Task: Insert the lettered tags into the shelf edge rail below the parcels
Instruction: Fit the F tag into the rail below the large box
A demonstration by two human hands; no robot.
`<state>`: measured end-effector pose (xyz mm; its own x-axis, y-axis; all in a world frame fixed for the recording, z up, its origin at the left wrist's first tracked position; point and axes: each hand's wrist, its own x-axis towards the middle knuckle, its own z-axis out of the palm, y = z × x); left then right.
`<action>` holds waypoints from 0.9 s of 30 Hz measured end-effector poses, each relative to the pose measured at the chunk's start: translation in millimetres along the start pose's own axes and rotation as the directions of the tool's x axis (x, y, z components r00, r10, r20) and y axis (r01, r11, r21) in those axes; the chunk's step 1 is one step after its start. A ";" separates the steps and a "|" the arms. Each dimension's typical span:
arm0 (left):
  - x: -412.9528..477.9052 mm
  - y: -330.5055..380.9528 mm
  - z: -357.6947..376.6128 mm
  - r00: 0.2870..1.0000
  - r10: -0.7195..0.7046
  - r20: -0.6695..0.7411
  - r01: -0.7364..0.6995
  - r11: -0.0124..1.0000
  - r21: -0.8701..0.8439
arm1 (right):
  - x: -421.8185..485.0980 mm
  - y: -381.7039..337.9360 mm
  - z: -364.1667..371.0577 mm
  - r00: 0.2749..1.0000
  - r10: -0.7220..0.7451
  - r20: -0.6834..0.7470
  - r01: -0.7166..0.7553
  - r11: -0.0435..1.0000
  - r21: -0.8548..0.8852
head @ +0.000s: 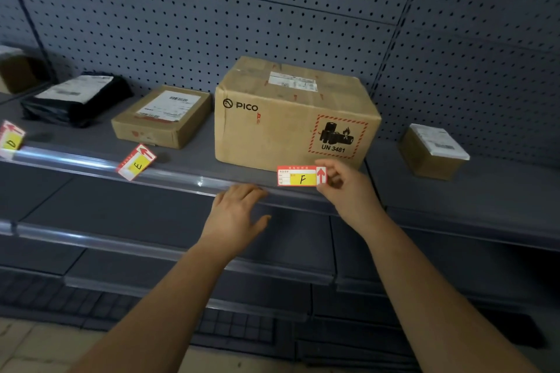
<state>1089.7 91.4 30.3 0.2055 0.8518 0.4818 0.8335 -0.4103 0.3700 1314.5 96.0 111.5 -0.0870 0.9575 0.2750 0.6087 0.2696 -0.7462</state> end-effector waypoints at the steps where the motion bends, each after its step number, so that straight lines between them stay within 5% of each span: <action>1: 2.6 -1.3 2.0 1.000 0.004 -0.009 -0.004 1.000 0.012 | 3.0 1.2 0.4 1.000 -0.007 0.000 0.007 1.000 0.006; 27: 13.9 1.2 13.8 0.997 -0.048 -0.055 0.053 0.995 0.090 | -1.6 7.7 6.4 1.000 -0.001 0.012 0.001 1.000 0.018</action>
<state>1100.6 107.3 26.5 0.1368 0.8511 0.5068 0.8858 -0.3341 0.3221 1314.3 97.2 101.4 -0.0974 0.9583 0.2686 0.5944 0.2725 -0.7566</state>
